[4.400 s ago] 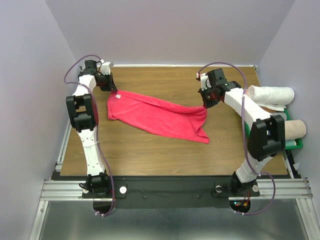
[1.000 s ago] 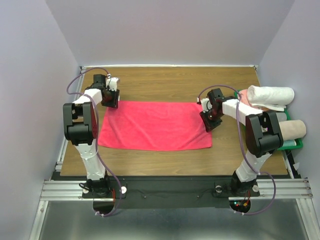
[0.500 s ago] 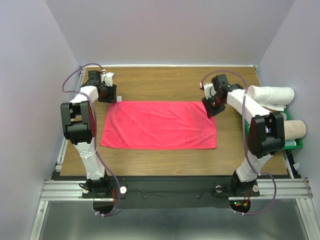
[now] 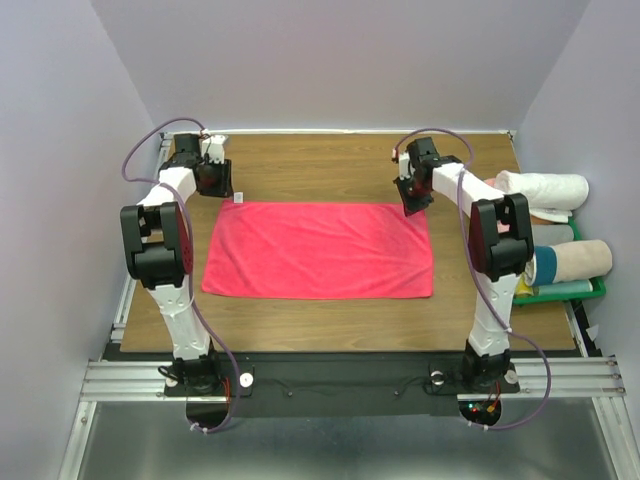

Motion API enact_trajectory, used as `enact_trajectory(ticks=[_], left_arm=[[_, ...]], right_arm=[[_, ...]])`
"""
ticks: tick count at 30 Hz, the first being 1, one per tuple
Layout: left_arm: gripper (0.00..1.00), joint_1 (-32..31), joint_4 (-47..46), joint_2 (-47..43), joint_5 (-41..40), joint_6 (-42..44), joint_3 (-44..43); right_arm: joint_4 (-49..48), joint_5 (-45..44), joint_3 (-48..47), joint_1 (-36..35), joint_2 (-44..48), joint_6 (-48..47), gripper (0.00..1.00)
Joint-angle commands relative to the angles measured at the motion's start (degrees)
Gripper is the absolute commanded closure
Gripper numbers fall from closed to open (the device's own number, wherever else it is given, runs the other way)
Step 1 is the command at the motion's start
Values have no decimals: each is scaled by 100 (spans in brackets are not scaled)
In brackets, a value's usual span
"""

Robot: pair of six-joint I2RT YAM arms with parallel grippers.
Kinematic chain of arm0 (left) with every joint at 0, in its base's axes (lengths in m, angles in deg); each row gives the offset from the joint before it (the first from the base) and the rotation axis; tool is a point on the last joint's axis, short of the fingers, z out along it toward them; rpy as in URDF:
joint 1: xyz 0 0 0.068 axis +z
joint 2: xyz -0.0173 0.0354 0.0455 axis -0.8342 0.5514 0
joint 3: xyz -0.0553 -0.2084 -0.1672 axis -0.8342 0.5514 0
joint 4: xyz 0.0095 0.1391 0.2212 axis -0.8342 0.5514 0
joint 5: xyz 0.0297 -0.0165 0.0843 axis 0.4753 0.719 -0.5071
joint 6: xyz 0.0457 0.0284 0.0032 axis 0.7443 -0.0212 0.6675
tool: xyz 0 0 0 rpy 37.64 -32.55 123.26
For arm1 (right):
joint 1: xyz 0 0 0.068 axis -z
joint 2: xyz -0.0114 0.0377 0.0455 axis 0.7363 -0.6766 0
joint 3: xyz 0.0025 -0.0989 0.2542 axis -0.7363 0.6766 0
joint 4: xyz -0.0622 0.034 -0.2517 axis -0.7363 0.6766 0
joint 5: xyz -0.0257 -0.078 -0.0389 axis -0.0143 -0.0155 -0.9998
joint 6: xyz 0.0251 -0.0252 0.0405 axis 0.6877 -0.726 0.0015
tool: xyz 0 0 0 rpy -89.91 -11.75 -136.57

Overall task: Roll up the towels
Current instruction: Flatten the towel

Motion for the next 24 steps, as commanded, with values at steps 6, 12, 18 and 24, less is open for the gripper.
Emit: enact_trajectory(ticks=[6, 12, 18, 24], left_arm=[[60, 6, -69, 220, 45, -97, -133], [69, 6, -51, 491, 160, -149, -238], [81, 207, 89, 983, -95, -430, -642], [86, 480, 133, 1283, -367, -536, -1082]], right_arm=[[-661, -945, 393, -5, -44, 60, 92], [-696, -919, 288, -5, -307, 25, 92], [-696, -936, 33, -5, -641, 43, 93], [-714, -1068, -257, -5, -984, -10, 93]])
